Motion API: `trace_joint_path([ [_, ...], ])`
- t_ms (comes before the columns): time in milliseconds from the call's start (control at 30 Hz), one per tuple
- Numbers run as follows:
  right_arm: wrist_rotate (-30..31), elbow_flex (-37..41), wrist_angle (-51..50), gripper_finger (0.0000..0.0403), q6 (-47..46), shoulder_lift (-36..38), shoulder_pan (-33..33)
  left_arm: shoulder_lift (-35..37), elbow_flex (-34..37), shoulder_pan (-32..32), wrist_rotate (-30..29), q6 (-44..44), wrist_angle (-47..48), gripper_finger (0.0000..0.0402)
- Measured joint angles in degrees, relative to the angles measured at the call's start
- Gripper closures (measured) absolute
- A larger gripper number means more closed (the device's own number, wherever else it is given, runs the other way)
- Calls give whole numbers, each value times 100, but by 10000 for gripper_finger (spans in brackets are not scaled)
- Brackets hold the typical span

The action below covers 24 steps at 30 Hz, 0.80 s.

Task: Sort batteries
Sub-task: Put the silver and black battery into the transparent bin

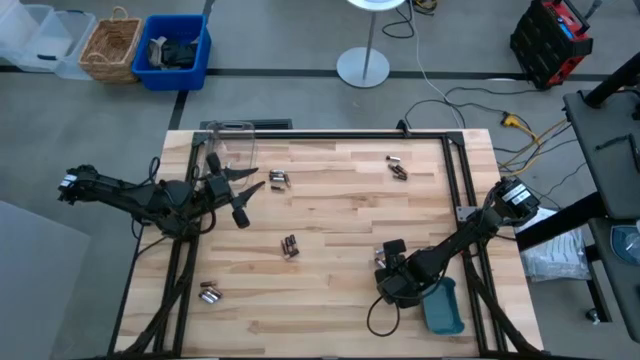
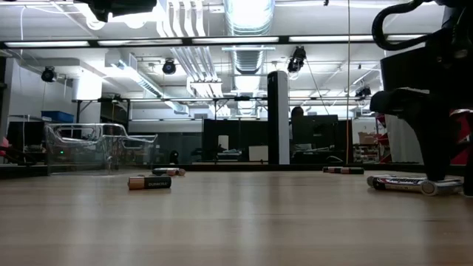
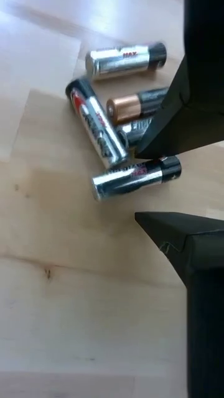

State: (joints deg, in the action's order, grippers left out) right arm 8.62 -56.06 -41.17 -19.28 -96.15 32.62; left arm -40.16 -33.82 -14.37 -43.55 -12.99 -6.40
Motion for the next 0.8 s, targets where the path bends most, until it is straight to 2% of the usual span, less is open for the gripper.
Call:
trace_joint_path([
  [800, -273, 118, 173, 358, -19, 5, 9, 0, 0, 0, 0, 2, -1, 257],
])
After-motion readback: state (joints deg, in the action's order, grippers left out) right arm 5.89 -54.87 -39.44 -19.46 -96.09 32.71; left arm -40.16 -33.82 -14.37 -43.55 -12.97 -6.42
